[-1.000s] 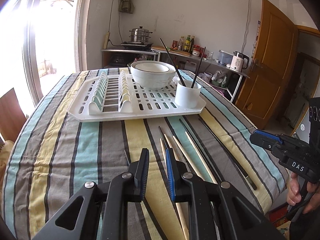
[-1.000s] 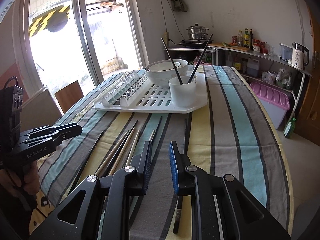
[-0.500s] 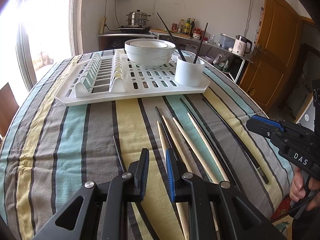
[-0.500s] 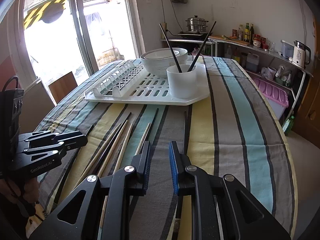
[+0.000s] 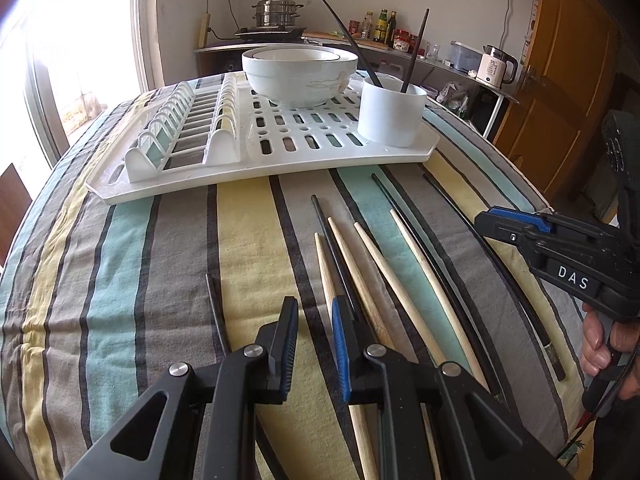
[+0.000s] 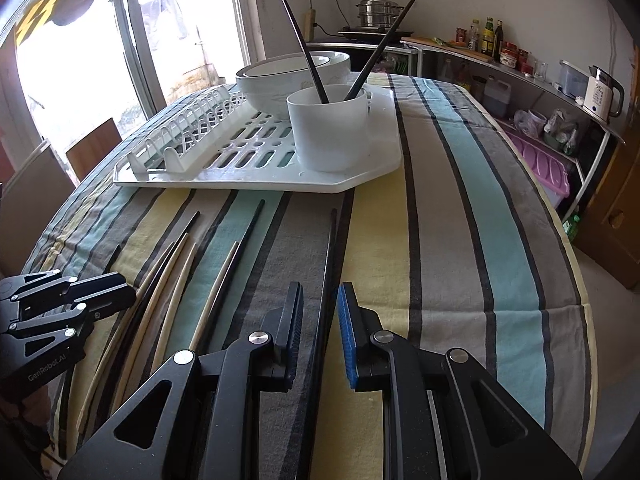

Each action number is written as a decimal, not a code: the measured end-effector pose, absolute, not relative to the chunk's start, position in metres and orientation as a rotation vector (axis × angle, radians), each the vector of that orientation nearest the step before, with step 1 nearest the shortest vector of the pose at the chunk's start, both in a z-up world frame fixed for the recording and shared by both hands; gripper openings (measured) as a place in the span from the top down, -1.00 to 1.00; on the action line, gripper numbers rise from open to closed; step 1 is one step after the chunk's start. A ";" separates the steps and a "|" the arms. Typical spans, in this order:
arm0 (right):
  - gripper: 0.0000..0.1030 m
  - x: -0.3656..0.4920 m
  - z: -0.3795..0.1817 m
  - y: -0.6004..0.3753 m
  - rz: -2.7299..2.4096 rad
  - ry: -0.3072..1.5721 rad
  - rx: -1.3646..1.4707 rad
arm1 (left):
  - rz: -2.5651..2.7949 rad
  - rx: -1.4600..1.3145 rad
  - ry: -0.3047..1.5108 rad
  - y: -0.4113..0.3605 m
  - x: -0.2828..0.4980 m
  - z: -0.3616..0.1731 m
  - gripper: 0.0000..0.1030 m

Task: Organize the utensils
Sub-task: 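Move both tools back down to the remaining chopsticks on the table, then grasp a light wooden chopstick with the left tool while the right tool grasps a black chopstick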

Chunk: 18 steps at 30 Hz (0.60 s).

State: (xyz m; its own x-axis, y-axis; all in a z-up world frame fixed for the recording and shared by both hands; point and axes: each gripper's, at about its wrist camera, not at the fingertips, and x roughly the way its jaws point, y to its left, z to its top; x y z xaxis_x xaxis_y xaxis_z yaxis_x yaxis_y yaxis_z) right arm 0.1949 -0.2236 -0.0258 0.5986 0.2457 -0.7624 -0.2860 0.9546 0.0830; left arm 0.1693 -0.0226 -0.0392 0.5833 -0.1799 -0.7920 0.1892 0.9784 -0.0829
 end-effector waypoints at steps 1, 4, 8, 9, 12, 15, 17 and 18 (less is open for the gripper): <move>0.64 0.199 -0.027 -0.223 0.308 0.883 -0.055 | -0.214 0.012 0.926 -0.023 0.171 -0.039 0.67; 0.64 0.212 -0.030 -0.221 0.300 0.908 -0.074 | -0.206 0.029 0.927 -0.025 0.176 -0.039 0.67; 0.64 0.222 -0.035 -0.217 0.294 0.934 -0.098 | -0.205 0.045 0.935 -0.027 0.176 -0.038 0.67; 0.64 0.222 -0.035 -0.215 0.296 0.938 -0.107 | -0.207 0.045 0.937 -0.027 0.176 -0.039 0.67; 0.71 0.222 -0.035 -0.210 0.301 0.936 -0.131 | -0.208 0.062 0.939 -0.031 0.176 -0.038 0.67; 0.81 0.224 -0.035 -0.206 0.309 0.938 -0.147 | -0.216 0.088 0.965 -0.039 0.182 -0.040 0.64; 0.82 0.225 -0.035 -0.207 0.315 0.939 -0.144 | -0.217 0.085 0.964 -0.039 0.184 -0.040 0.63; 0.82 0.225 -0.035 -0.208 0.317 0.939 -0.142 | -0.217 0.083 0.962 -0.038 0.185 -0.040 0.63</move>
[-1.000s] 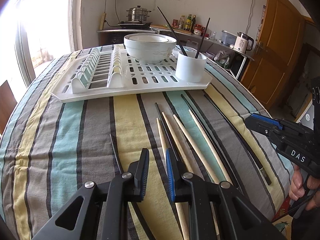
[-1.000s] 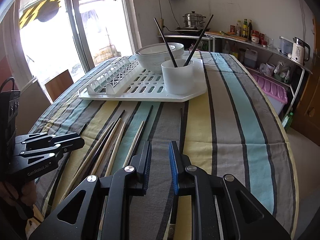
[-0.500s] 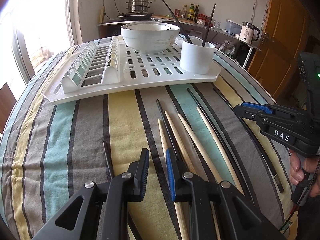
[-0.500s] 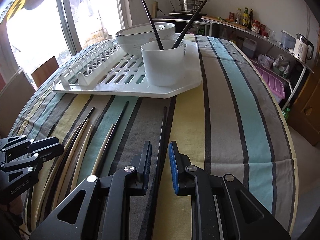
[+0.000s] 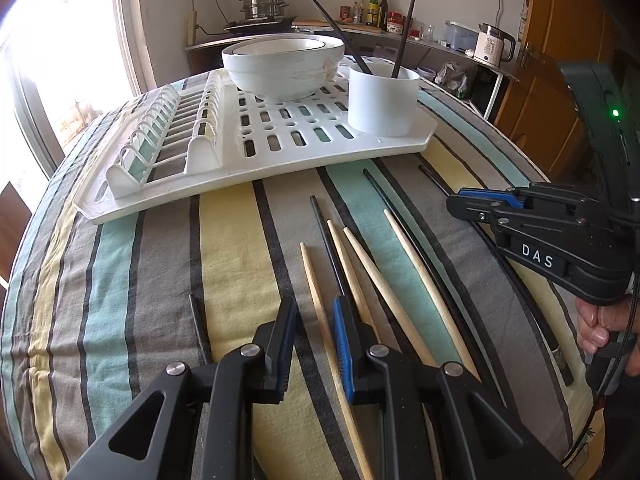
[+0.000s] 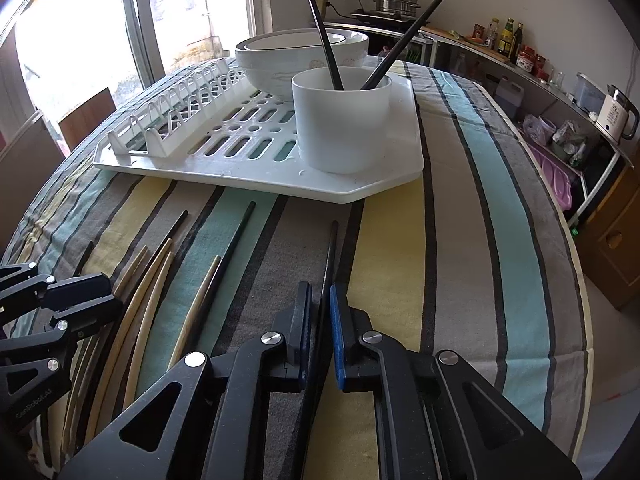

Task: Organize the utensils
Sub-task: 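Grasp a light wooden chopstick with the left tool while the right tool grasps a black chopstick, then lift both chopsticks and carry them over the white cup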

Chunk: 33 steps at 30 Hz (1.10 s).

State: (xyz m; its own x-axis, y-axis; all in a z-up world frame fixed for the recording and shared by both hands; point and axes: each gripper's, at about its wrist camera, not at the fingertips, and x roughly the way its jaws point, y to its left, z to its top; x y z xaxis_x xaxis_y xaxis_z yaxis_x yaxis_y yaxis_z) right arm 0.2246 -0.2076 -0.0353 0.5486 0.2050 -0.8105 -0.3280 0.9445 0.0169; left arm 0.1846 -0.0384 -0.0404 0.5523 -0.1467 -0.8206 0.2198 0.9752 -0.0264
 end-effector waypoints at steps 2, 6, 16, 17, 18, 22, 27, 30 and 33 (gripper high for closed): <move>0.86 0.225 -0.035 -0.208 0.316 0.939 -0.144 | -0.215 0.085 0.961 -0.039 0.185 -0.041 0.63; 0.89 0.226 -0.035 -0.206 0.315 0.940 -0.149 | -0.209 0.105 0.946 -0.041 0.184 -0.042 0.63; 0.91 0.212 -0.021 -0.219 0.342 0.893 -0.069 | -0.216 0.058 0.923 -0.033 0.181 -0.034 0.92; 0.91 0.210 -0.017 -0.220 0.347 0.883 -0.061 | -0.221 0.048 0.913 -0.032 0.179 -0.030 0.92; 0.91 0.207 -0.014 -0.221 0.351 0.873 -0.055 | -0.229 0.040 0.901 -0.031 0.177 -0.026 0.92; 0.91 0.199 0.002 -0.222 0.375 0.831 -0.028 | -0.257 0.004 0.857 -0.024 0.170 -0.007 0.93; 0.91 0.190 0.024 -0.224 0.410 0.771 0.014 | -0.286 -0.028 0.789 -0.015 0.163 0.022 0.93; 0.91 0.184 0.035 -0.225 0.424 0.737 0.030 | -0.299 -0.043 0.753 -0.011 0.161 0.039 0.93; 0.91 0.182 0.045 -0.227 0.423 0.708 0.037 | -0.297 -0.042 0.727 -0.009 0.160 0.051 0.93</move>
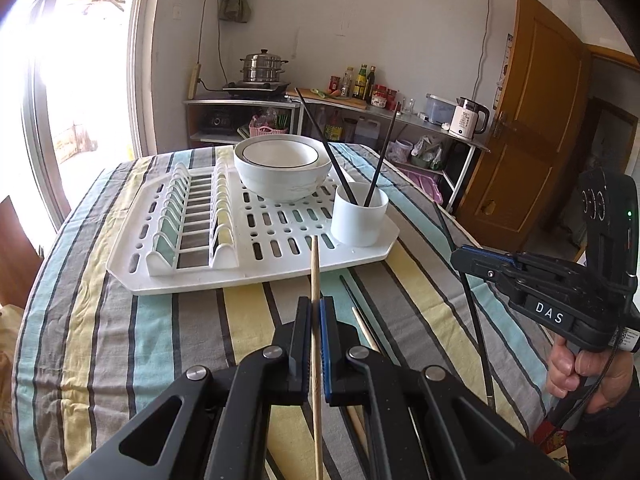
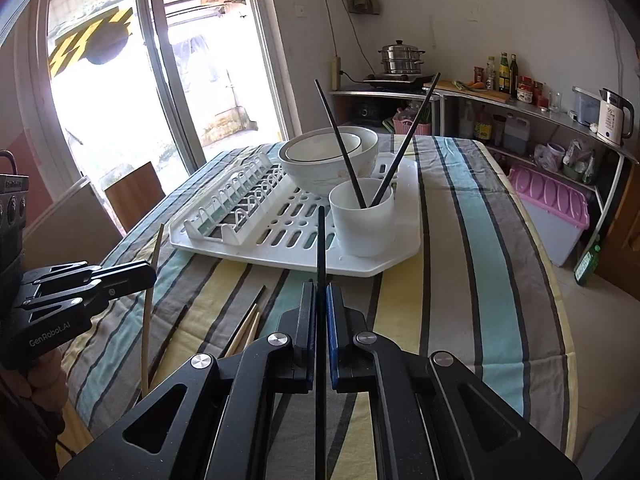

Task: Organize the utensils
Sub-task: 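Lift both chopsticks and carry them over the white cup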

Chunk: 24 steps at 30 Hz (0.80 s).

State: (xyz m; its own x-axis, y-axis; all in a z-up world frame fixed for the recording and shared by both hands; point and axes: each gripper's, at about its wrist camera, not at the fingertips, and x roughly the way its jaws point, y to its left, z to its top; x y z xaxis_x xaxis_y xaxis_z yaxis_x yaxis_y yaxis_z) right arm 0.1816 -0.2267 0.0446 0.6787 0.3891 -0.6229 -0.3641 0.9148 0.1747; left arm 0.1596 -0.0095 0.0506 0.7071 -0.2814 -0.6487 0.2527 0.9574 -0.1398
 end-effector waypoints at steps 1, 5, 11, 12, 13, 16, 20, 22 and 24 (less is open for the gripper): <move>0.91 0.181 0.048 -0.228 0.423 0.700 0.041 | -0.298 -0.044 0.721 -0.008 0.159 0.054 0.93; 0.91 0.175 0.061 -0.232 0.419 0.662 0.047 | -0.303 -0.050 0.690 -0.006 0.157 0.067 0.93; 0.91 0.167 0.079 -0.241 0.407 0.604 0.063 | -0.313 -0.039 0.645 -0.007 0.155 0.089 0.93; 0.91 0.167 0.082 -0.242 0.404 0.596 0.066 | -0.316 -0.038 0.638 -0.008 0.155 0.092 0.93; 0.91 0.166 0.085 -0.244 0.403 0.588 0.071 | -0.319 -0.037 0.631 -0.008 0.156 0.095 0.94; 0.91 0.167 0.092 -0.246 0.398 0.570 0.075 | -0.330 -0.035 0.613 -0.010 0.161 0.105 0.94; 0.91 0.172 0.105 -0.248 0.391 0.542 0.076 | -0.350 -0.039 0.586 -0.015 0.175 0.120 0.94; 0.91 0.176 0.113 -0.247 0.385 0.528 0.076 | -0.359 -0.046 0.569 -0.017 0.183 0.129 0.94; 0.91 0.182 0.122 -0.247 0.385 0.511 0.074 | -0.368 -0.057 0.551 -0.020 0.193 0.139 0.94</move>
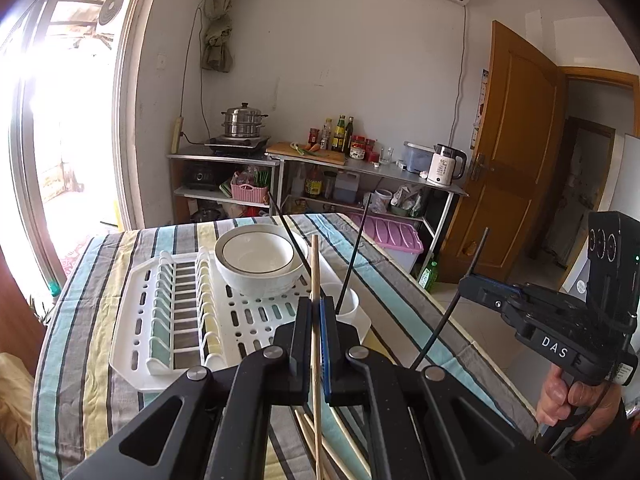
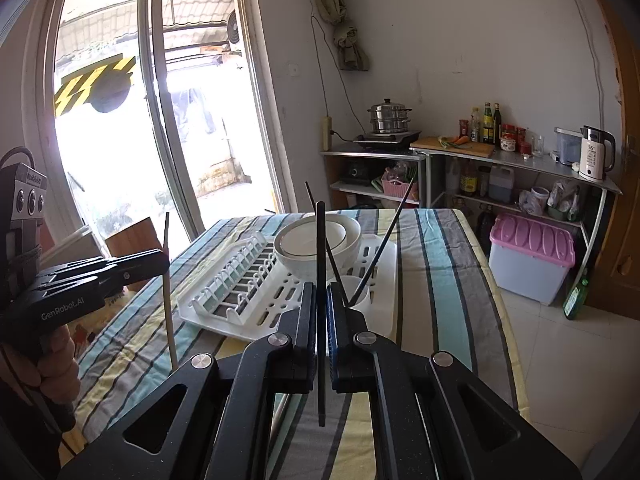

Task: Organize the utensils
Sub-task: 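Lift both chopsticks and carry them over the white cup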

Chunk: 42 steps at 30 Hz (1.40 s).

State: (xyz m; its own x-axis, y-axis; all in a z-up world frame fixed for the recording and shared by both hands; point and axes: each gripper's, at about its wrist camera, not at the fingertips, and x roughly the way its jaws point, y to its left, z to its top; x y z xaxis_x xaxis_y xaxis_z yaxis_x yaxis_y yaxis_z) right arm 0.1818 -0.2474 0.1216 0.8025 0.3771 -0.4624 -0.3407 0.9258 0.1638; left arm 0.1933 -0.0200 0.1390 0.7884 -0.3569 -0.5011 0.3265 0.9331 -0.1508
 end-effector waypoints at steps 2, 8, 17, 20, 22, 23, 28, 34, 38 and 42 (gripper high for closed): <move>0.91 0.188 0.132 -0.247 0.380 0.491 0.074 | -0.378 -0.067 0.535 -0.024 0.204 0.149 0.94; 0.91 0.210 0.157 -0.248 0.375 0.446 0.083 | -0.398 -0.097 0.482 -0.038 0.243 0.175 0.94; 0.91 0.247 0.177 -0.256 0.356 0.405 0.110 | -0.412 -0.139 0.450 -0.060 0.311 0.187 0.94; 0.91 0.259 0.176 -0.260 0.357 0.407 0.129 | -0.415 -0.156 0.453 -0.063 0.329 0.181 0.94; 0.91 0.266 0.174 -0.260 0.361 0.411 0.138 | -0.415 -0.164 0.458 -0.065 0.339 0.174 0.94; 0.91 0.270 0.173 -0.260 0.361 0.412 0.140 | -0.416 -0.169 0.461 -0.066 0.344 0.171 0.94; 0.91 0.289 0.161 -0.257 0.363 0.442 0.148 | -0.409 -0.173 0.482 -0.067 0.361 0.151 0.94; 0.91 0.310 0.131 -0.258 0.354 0.517 0.158 | -0.403 -0.168 0.531 -0.073 0.378 0.119 0.93; 0.91 0.321 0.113 -0.261 0.344 0.564 0.173 | -0.390 -0.163 0.567 -0.075 0.388 0.100 0.93; 0.91 0.326 0.105 -0.265 0.335 0.586 0.176 | -0.382 -0.179 0.586 -0.074 0.396 0.090 0.94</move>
State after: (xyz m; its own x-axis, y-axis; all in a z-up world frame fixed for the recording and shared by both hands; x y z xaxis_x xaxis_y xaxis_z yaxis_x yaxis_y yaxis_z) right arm 0.3262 -0.2654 0.1047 0.7811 0.3580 -0.5115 -0.2587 0.9312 0.2567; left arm 0.3962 -0.0745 0.0903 0.7659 -0.4002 -0.5033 0.3001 0.9147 -0.2707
